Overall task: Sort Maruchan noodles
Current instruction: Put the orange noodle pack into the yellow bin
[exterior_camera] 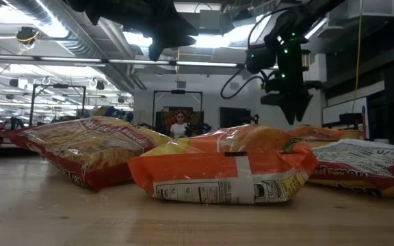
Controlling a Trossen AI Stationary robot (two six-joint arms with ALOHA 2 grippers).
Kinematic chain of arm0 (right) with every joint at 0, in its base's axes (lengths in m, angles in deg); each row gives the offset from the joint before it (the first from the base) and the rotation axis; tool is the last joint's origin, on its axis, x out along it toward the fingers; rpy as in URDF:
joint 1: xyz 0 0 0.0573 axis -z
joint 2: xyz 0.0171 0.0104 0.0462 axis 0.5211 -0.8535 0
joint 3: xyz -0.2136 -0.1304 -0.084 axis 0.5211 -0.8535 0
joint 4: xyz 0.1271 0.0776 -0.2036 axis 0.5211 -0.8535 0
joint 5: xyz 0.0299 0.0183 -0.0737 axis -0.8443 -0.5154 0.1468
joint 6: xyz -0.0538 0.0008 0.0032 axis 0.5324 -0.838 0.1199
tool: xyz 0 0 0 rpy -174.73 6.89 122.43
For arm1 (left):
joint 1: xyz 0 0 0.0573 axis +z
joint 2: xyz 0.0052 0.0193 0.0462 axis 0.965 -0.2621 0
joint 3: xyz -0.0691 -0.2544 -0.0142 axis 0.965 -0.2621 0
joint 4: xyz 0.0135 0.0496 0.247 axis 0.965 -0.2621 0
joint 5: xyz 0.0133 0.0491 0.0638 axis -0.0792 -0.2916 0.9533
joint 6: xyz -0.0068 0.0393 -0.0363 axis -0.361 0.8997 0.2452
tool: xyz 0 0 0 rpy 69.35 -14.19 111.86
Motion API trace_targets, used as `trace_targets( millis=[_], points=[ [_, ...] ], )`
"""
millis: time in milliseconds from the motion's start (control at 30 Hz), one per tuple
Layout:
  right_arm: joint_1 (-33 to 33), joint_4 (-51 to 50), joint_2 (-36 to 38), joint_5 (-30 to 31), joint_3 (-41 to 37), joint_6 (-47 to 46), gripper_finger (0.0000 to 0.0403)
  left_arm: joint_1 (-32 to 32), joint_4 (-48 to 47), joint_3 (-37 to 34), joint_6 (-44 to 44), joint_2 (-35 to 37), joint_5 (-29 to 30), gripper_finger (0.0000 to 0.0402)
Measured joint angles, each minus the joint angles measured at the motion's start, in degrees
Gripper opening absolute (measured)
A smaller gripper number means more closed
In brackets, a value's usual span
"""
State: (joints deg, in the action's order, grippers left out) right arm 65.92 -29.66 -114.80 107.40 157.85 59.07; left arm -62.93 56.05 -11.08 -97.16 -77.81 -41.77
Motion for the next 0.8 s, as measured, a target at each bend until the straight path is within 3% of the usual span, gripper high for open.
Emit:
trace_targets(
  millis=[267,800],
  points=[
    [-0.5,-7.8,0.6,-1.0,1.7,-3.9,0.0142,0.0,-1.2,0.0,0.0,0.0,0.0,0.01],
    [-0.6,-9.5,-0.8,2.3,1.7,-5.7,0.0143,0.0,-1.2,0.0,0.5,0.0,2.2,0.01]
  ],
)
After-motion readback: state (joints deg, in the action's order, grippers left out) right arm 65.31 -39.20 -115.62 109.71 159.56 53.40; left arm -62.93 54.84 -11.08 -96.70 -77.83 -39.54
